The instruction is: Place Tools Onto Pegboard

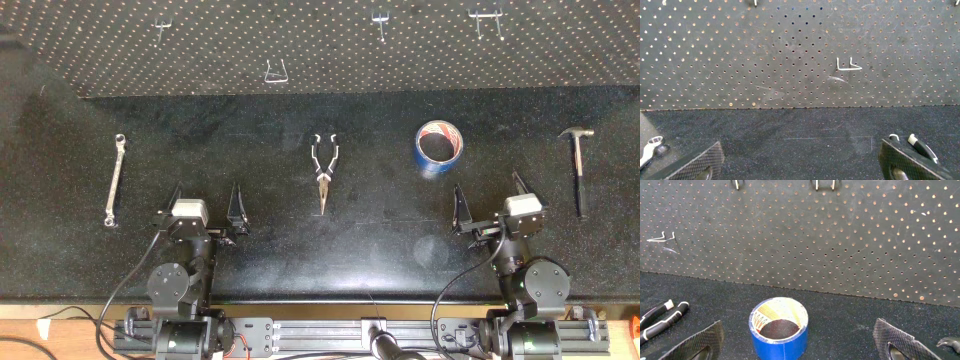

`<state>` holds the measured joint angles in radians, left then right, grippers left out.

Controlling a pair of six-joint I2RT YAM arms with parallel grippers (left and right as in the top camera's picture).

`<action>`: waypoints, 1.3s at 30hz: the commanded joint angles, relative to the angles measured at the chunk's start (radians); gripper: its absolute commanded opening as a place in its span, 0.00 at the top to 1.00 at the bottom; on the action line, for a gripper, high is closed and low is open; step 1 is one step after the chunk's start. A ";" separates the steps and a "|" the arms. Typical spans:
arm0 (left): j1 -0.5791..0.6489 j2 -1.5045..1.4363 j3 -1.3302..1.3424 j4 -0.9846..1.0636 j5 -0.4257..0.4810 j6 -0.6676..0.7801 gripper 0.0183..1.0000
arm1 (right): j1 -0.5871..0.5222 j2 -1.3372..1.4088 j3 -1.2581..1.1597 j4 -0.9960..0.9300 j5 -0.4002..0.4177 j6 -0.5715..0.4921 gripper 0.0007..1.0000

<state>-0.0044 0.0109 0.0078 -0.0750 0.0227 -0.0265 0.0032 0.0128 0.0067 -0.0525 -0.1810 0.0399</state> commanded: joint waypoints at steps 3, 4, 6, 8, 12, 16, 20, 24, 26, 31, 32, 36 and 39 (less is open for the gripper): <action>0.004 -0.008 -0.002 -0.006 -0.008 0.009 0.01 | 0.006 -0.012 -0.002 -0.008 0.020 0.012 0.02; 0.004 -0.008 -0.002 -0.006 -0.002 0.009 0.00 | 0.006 -0.012 -0.002 -0.008 0.019 0.012 0.03; 0.003 -0.007 -0.002 -0.007 -0.012 0.010 0.01 | 0.006 -0.012 -0.002 -0.008 0.020 0.012 0.02; 0.003 -0.007 -0.002 -0.006 0.006 0.022 0.01 | 0.006 -0.012 -0.002 -0.008 0.020 0.012 0.02; 0.124 0.224 0.209 -0.222 0.041 0.078 0.01 | 0.006 -0.012 -0.002 -0.008 0.019 0.012 0.02; 0.481 0.683 0.567 -0.617 0.036 0.407 0.01 | 0.006 -0.012 -0.002 -0.008 0.020 0.012 0.02; 0.700 1.117 0.864 -0.840 -0.097 0.620 0.01 | 0.006 -0.012 -0.002 -0.008 0.020 0.012 0.02; 0.719 1.470 1.002 -0.837 -0.060 0.697 0.00 | 0.006 -0.012 -0.002 -0.008 0.020 0.012 0.02; 0.726 1.612 1.076 -0.811 -0.013 0.697 0.01 | 0.006 -0.012 -0.002 -0.008 0.020 0.012 0.02; 0.732 1.825 1.236 -0.771 0.006 0.723 0.00 | 0.006 -0.012 -0.002 -0.008 0.020 0.012 0.02; 0.732 1.849 1.254 -0.770 0.009 0.723 0.01 | 0.006 -0.012 -0.002 -0.008 0.020 0.012 0.02; 0.729 1.917 1.281 -0.771 0.032 0.724 0.01 | 0.006 -0.012 -0.002 -0.008 0.020 0.012 0.02; 0.729 1.944 1.280 -0.771 0.035 0.723 0.01 | 0.006 -0.012 -0.002 -0.008 0.019 0.012 0.02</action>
<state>0.7223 1.9152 1.2690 -0.8463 0.0349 0.6846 0.0032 0.0074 0.0067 -0.0536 -0.1661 0.0402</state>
